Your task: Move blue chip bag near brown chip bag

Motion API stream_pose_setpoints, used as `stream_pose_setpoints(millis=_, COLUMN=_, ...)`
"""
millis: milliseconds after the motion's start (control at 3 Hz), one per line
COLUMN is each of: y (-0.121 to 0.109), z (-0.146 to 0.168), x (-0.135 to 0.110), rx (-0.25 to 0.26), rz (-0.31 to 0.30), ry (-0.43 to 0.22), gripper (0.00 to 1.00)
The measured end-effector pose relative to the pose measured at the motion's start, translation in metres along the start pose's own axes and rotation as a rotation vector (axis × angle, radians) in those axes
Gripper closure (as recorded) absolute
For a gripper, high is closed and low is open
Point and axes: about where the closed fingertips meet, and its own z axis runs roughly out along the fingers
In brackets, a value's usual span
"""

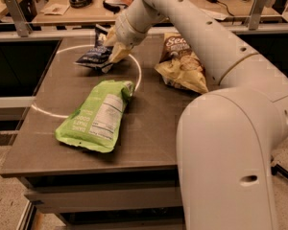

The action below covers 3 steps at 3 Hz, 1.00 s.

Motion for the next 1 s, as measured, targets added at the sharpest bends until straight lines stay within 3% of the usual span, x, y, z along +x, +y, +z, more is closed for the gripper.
stream_pose_setpoints(millis=333, y=0.008, z=-0.025, x=0.000, rx=0.024, rz=0.024, ry=-0.036, gripper=1.00)
stream_pose_setpoints(millis=1000, y=0.035, z=-0.117, x=-0.021, rx=0.116, rz=0.115, ry=-0.140, gripper=1.00)
